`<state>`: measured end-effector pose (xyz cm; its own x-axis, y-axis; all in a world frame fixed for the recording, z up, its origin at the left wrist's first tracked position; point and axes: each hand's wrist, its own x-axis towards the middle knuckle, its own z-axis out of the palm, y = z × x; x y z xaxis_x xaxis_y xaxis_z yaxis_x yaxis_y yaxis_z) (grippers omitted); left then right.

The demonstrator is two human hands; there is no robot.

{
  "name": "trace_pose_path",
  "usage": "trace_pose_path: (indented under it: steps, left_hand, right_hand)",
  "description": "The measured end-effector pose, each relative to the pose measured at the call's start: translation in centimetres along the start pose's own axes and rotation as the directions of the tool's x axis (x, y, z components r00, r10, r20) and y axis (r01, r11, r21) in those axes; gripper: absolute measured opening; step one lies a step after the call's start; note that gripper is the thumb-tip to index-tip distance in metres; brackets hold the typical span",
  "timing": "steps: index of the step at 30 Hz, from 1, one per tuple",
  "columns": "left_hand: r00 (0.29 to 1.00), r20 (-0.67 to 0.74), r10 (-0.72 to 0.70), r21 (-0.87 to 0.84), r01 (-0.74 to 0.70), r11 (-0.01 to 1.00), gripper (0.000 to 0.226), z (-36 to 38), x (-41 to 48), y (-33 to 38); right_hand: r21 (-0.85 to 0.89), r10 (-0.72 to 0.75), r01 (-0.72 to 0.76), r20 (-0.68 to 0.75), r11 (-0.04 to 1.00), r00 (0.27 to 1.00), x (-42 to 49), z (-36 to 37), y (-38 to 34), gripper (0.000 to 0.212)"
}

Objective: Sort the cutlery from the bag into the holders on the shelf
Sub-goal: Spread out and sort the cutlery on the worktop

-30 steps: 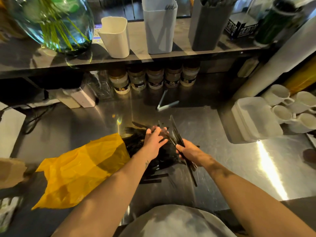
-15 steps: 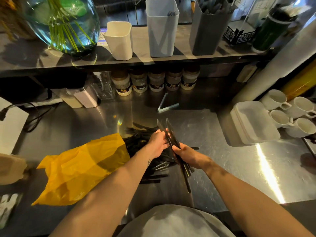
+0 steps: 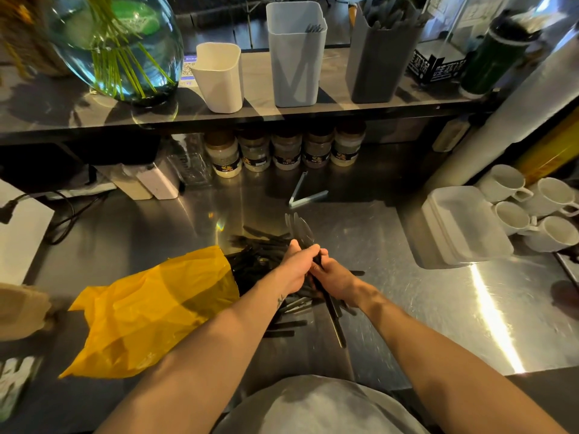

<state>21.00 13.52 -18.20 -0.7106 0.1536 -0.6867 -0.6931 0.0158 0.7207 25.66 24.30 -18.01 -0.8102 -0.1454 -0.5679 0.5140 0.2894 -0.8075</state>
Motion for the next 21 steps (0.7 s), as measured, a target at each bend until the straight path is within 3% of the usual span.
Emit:
trace_pose_path:
  steps: [5,8,15,21]
  left_hand:
    - [0.997,-0.067,0.028,-0.029,-0.03,0.999,0.012,0.5,-0.5,1.0]
    - [0.992,-0.129,0.018,-0.157,-0.038,0.987,0.011,0.5,-0.2,1.6]
    - [0.974,-0.226,0.018,-0.45,-0.121,0.885,0.012,0.0,0.4,3.4]
    - [0.933,-0.358,-0.032,-0.543,-0.181,0.82,0.014,-1.2,1.0,4.9]
  right_hand:
    - [0.043,0.011,-0.011,-0.001,0.999,1.0,0.1,-0.6,0.5,0.012]
    - [0.108,0.052,-0.051,-0.004,0.993,0.999,0.0,-0.9,0.8,0.027]
    - [0.315,-0.007,0.019,-0.039,0.949,0.999,-0.4,-0.6,1.8,0.023]
    - [0.435,0.162,-0.115,-0.072,0.893,0.984,-0.8,-0.9,3.0,0.05]
